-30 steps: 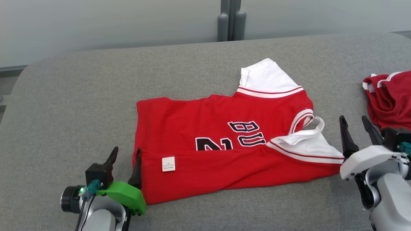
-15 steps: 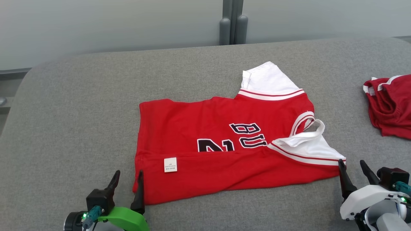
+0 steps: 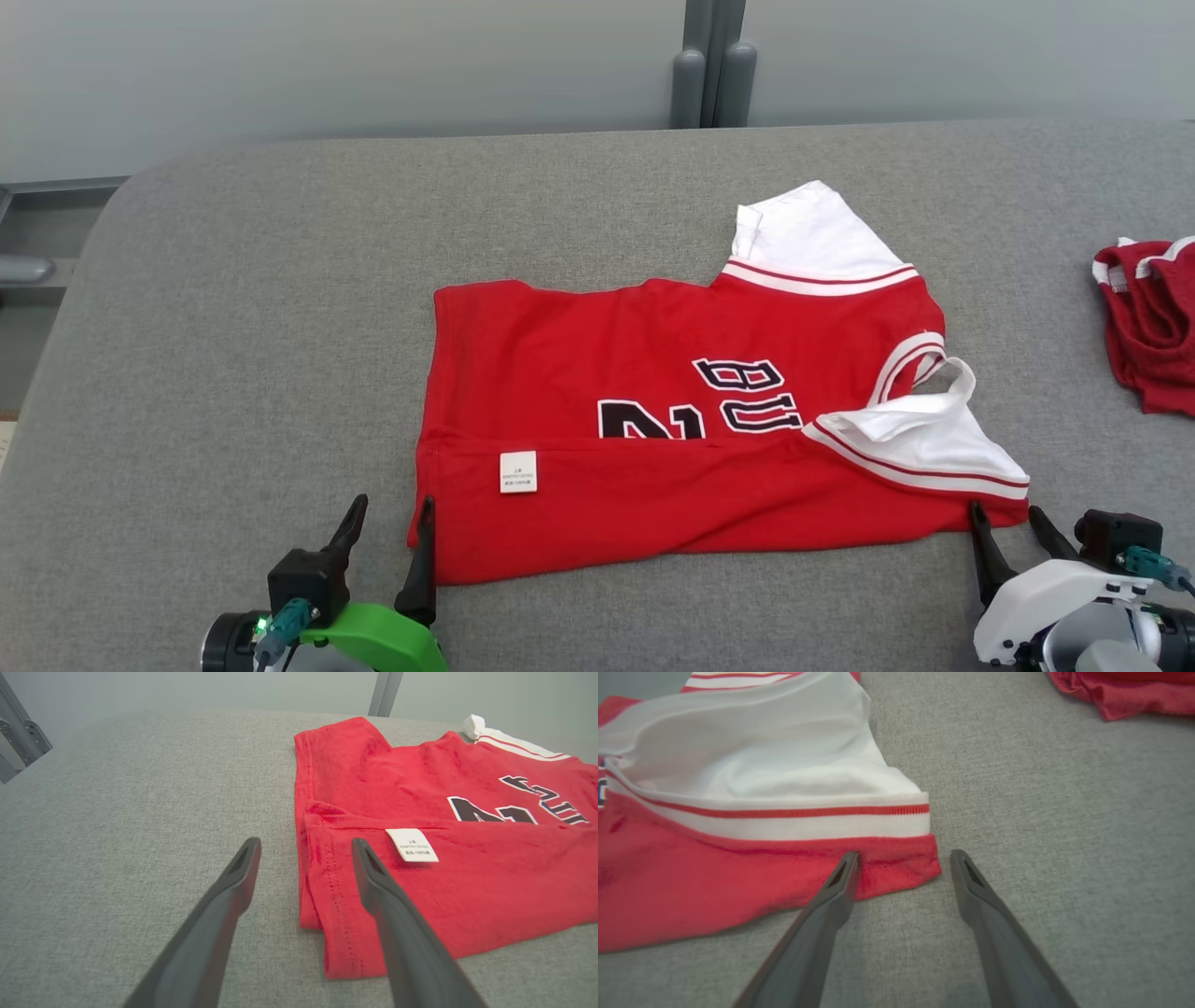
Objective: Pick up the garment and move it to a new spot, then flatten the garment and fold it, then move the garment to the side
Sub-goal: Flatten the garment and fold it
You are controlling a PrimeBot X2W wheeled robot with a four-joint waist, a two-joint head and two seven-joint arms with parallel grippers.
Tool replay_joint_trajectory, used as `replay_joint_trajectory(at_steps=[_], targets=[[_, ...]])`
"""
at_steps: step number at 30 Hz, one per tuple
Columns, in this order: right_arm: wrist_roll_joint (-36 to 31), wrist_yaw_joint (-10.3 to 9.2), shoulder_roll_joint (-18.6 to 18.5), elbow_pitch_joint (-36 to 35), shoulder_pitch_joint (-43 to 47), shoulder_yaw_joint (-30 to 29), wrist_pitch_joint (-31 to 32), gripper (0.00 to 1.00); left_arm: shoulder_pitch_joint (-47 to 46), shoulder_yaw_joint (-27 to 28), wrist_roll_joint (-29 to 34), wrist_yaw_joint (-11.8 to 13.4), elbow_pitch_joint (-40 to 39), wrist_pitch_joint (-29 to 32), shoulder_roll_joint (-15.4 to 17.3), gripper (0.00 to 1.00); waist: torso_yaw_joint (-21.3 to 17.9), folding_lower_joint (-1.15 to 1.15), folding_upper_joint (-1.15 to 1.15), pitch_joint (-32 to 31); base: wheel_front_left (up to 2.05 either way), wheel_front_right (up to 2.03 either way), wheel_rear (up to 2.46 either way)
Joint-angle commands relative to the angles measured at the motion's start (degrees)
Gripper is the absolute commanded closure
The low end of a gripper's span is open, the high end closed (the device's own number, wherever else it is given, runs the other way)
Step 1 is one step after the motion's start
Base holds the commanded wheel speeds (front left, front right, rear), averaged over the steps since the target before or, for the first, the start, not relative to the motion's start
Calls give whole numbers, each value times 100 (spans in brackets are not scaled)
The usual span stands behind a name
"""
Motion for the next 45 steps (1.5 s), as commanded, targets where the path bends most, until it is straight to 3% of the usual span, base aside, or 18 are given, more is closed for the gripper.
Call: replay_joint_trajectory(at_steps=[1,2,3,4,5,7,14,23,34,45], targets=[[59,-9,-28,114,-100,37,-14,6,21,1,18,-23,-23,4,14,0,18,0,0,3,0,0,0],[61,-9,-21,220,-116,89,-13,39,25,-4,16,-33,-18,4,14,0,28,0,0,3,0,0,0],[73,-9,-19,305,-127,132,-11,59,28,-5,-11,-47,-14,4,13,0,35,0,0,5,0,0,0],[77,-9,-32,351,-157,166,-4,71,27,-17,-35,-61,-18,4,13,0,39,0,0,9,0,0,0],[81,-9,-34,373,-182,187,0,93,26,-29,-47,-73,-25,4,13,0,41,0,0,12,0,0,0],[121,-9,-35,378,-219,201,0,99,31,-46,-72,-75,-28,4,13,0,38,0,0,18,0,0,0],[88,-11,-130,231,-246,185,-4,100,24,-133,-194,-123,42,4,13,0,1,0,0,28,0,0,0],[46,-11,-214,-131,-197,299,-13,100,-105,-448,-898,-208,589,4,15,0,-224,0,0,133,0,0,0],[70,-11,-276,-289,-208,322,-14,100,-168,-369,-1074,-225,674,4,15,0,-292,0,0,192,0,0,0],[40,-10,-210,-310,-221,297,-14,100,-193,-699,-1258,-271,705,4,14,0,-278,0,0,205,0,0,0]])
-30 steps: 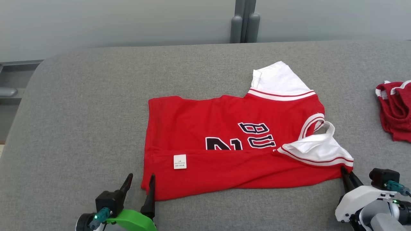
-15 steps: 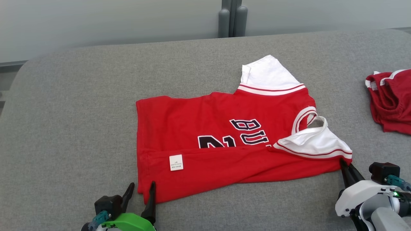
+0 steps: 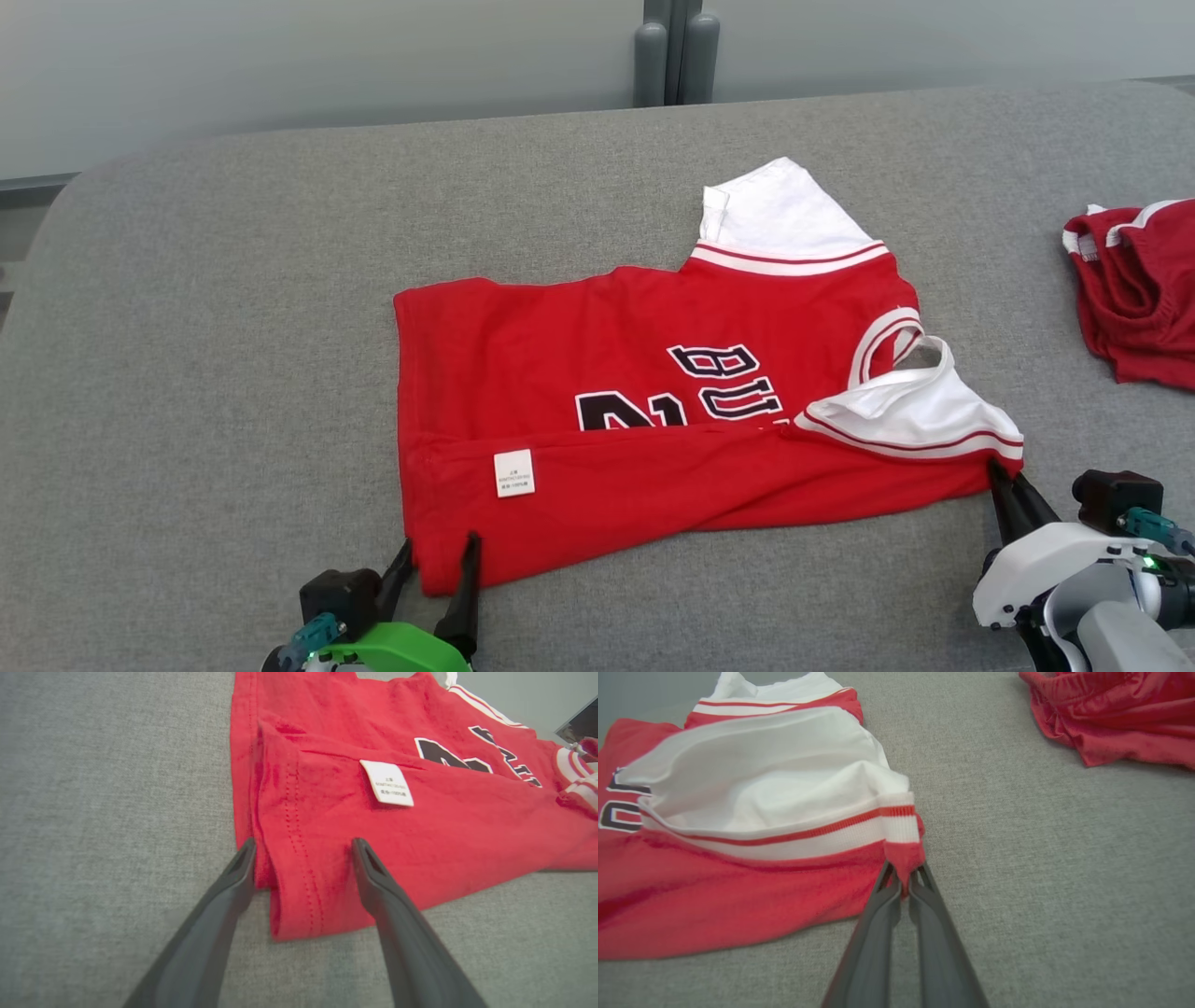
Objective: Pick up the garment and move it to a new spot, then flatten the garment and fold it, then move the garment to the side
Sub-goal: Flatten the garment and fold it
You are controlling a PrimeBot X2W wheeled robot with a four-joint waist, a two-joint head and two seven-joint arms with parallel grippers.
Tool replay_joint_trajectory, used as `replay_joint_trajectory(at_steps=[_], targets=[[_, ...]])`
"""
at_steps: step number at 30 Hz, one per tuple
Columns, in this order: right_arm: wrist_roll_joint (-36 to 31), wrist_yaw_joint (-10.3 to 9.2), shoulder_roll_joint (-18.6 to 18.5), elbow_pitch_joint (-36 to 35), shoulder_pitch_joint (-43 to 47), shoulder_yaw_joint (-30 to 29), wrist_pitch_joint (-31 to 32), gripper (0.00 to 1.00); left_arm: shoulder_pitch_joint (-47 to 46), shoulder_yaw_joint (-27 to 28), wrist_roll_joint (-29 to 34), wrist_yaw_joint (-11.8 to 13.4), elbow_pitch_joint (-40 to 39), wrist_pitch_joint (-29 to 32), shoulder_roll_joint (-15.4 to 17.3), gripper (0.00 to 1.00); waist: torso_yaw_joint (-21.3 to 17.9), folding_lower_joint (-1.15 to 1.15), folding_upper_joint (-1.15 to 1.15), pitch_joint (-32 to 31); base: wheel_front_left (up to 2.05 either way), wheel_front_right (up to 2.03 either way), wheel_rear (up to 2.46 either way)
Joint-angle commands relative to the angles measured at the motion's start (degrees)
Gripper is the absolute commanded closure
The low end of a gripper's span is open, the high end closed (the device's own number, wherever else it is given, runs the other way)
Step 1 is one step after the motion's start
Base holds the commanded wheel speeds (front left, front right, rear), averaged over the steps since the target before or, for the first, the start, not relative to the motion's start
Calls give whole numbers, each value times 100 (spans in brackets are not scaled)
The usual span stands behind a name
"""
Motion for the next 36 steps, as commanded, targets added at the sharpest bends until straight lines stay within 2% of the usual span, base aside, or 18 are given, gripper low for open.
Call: replay_joint_trajectory(at_steps=[1,5,6,8,9,10,11,13,14,24,36], targets=[[-9,-11,-17,-21,-23,-13,-14,100,-68,-21,-16,-14,-29,4,18,0,1,0,0,0,0,0,0],[-21,-11,-15,-34,-6,-29,-14,100,-53,-137,-52,-16,-95,4,18,0,9,0,0,-13,0,0,0],[-24,-11,-11,-32,0,-36,-14,100,-37,-153,-54,-16,-106,4,18,4,12,0,0,-18,0,0,0],[-29,-11,-3,-29,4,-43,-14,100,7,-190,-60,-16,-117,4,17,25,15,0,0,-26,0,0,0],[-29,-11,0,-27,1,-45,-14,100,26,-202,-78,-17,-107,4,18,42,17,0,0,-29,0,0,0],[-31,-11,2,-28,-1,-48,-14,100,35,-202,-94,-16,-96,4,18,52,18,0,0,-31,0,0,0],[-30,-11,5,-29,-3,-44,-14,100,36,-208,-104,-16,-91,4,18,58,19,0,0,-30,0,0,0],[-30,-11,6,-30,-13,-29,-14,100,32,-235,-137,-16,-75,4,18,91,17,0,0,-28,0,0,0],[-31,-11,7,-32,-22,-25,-14,100,23,-234,-163,-16,-69,4,20,100,14,0,0,-25,0,0,0],[-50,-11,-18,-60,33,-82,-14,100,69,6,-420,-16,90,4,37,100,-36,0,0,-192,0,0,0],[-87,-11,83,-86,394,-38,-14,100,285,-70,-677,-5,360,4,397,100,-120,0,0,-705,0,0,0]])
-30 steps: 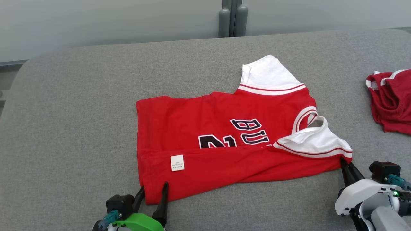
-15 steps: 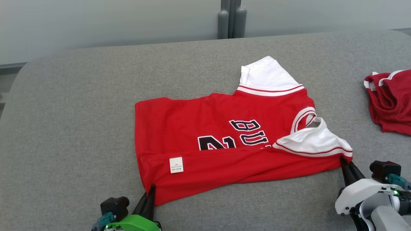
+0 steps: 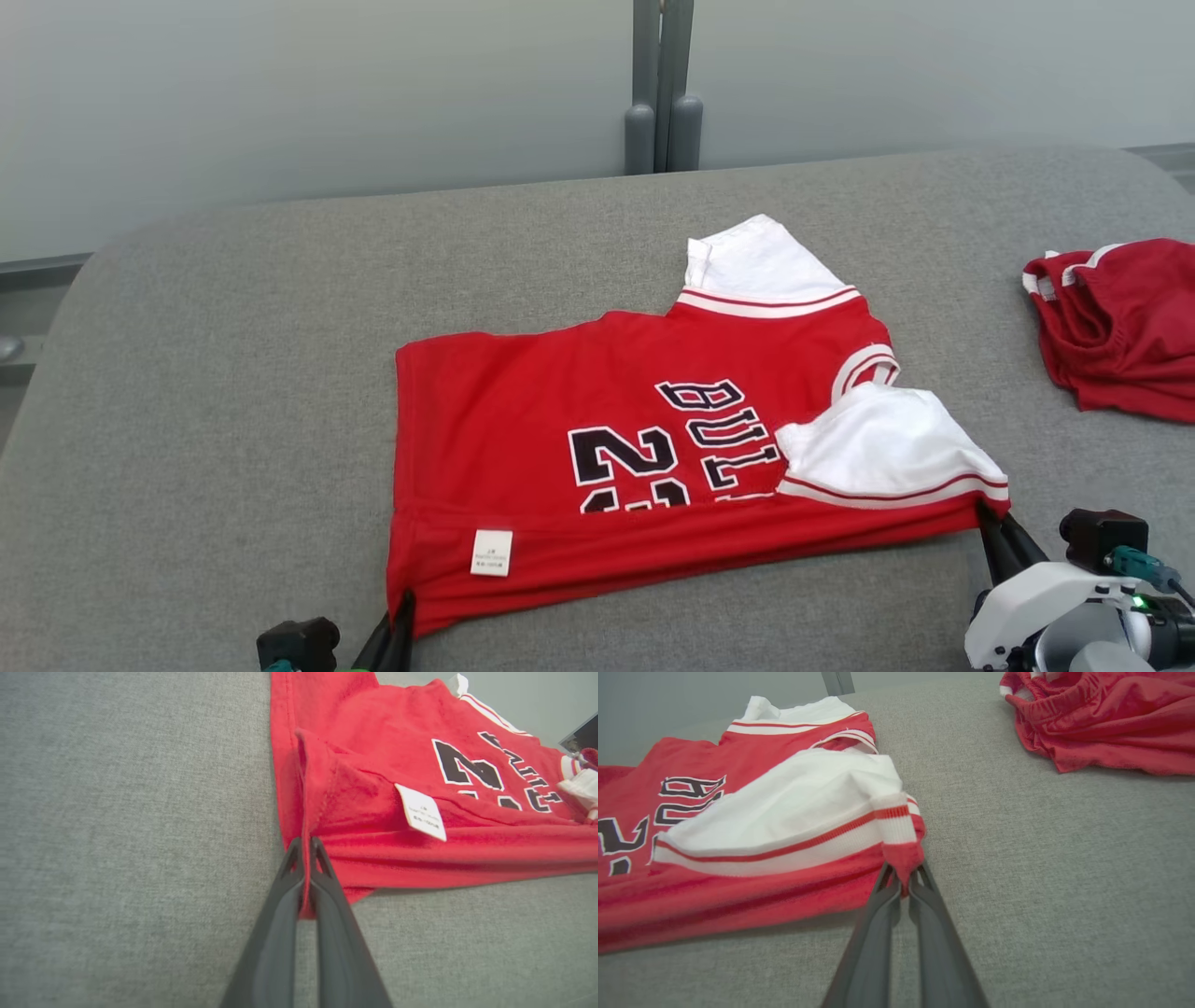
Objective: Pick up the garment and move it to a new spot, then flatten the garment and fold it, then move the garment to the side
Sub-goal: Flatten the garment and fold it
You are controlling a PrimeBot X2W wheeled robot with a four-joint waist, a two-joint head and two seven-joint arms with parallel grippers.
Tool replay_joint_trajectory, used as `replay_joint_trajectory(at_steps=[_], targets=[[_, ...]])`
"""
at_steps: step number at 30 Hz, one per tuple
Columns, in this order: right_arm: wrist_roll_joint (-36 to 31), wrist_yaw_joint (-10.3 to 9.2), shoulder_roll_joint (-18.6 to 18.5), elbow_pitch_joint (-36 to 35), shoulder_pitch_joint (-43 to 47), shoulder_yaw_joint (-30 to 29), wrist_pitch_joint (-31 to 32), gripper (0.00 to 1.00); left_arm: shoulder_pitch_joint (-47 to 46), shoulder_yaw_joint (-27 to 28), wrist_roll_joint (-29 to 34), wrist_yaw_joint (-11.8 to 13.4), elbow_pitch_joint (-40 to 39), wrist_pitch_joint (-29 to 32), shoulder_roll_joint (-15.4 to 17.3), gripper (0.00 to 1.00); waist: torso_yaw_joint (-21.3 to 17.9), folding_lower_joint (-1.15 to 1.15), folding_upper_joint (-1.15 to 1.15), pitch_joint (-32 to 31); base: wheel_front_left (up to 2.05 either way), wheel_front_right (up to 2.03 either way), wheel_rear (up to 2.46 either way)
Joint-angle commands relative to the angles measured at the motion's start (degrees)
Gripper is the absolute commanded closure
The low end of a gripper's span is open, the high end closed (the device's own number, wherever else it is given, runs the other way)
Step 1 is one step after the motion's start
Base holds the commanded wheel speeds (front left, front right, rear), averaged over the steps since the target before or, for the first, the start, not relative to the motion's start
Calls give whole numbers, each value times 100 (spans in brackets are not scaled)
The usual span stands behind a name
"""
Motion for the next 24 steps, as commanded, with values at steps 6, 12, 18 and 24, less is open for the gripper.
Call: replay_joint_trajectory(at_steps=[6,12,18,24], targets=[[35,-12,13,-78,264,61,-14,100,96,-80,-61,12,359,4,186,100,-101,0,0,-264,0,0,0],[117,-12,46,-86,549,143,-14,100,222,-174,-82,12,635,4,302,100,-132,0,0,-455,0,0,0],[171,-12,29,-72,763,253,-14,100,285,-170,-4,12,745,4,365,100,-125,0,0,-522,0,0,0],[155,-12,40,-67,673,269,-14,0,225,-79,122,12,718,4,297,41,-114,0,0,-466,0,0,0]])
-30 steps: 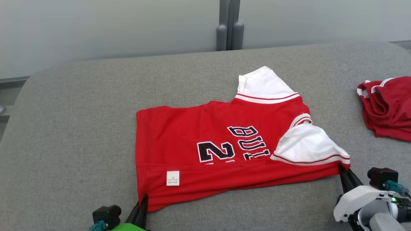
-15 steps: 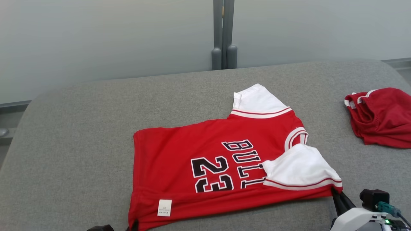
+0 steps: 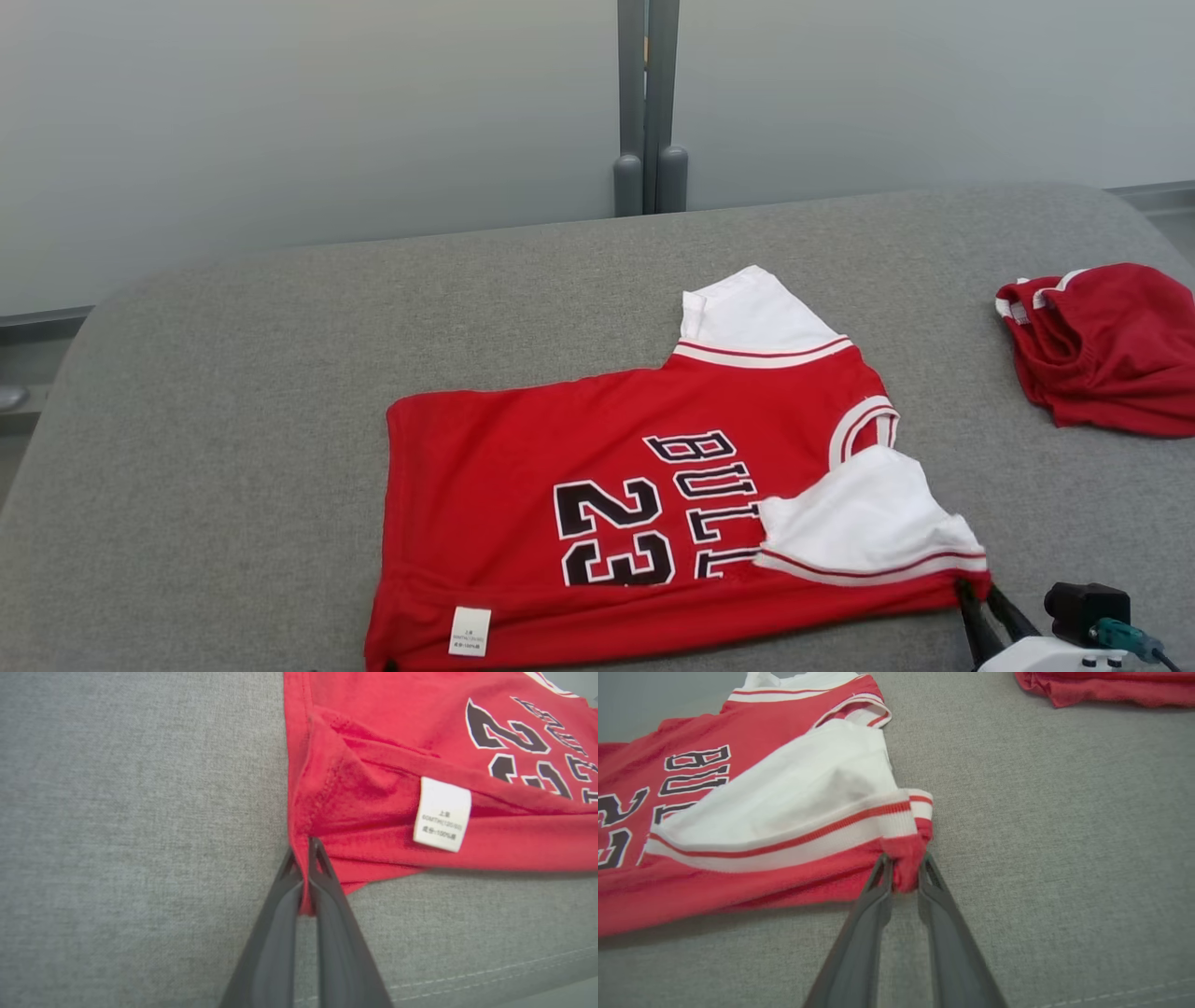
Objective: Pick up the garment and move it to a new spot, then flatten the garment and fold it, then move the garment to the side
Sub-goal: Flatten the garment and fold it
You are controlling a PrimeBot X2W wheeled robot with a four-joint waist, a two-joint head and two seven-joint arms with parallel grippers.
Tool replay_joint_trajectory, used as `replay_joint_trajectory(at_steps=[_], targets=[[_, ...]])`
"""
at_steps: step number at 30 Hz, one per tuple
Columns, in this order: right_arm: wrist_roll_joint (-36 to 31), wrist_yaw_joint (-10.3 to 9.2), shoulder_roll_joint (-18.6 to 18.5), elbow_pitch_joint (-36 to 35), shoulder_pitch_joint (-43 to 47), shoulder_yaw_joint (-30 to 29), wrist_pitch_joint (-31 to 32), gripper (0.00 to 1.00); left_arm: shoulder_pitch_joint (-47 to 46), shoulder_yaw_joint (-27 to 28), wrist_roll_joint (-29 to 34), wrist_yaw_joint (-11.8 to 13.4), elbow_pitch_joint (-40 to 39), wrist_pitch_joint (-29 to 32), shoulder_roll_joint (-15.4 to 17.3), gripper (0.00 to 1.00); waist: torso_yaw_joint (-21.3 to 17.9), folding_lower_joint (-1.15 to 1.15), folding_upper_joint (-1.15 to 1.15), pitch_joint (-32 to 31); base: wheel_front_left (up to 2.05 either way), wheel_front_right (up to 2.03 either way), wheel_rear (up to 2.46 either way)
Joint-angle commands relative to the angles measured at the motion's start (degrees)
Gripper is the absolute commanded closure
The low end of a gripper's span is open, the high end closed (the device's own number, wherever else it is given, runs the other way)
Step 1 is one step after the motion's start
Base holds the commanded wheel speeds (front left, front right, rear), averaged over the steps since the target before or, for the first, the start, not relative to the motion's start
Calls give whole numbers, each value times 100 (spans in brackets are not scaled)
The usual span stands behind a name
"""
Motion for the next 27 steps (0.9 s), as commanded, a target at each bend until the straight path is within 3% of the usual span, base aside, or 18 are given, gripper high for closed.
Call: replay_joint_trajectory(at_steps=[1,13,27], targets=[[-58,-13,-37,15,-72,-55,-14,0,-12,60,55,13,6,4,19,0,10,0,0,22,0,0,0],[-692,-12,101,-542,-186,-813,-14,0,87,794,930,97,-621,4,-173,0,160,0,0,152,0,0,0],[-870,-12,299,-606,-668,-396,-14,0,-210,1016,1463,22,-1097,4,-475,0,124,0,0,298,0,0,0]])
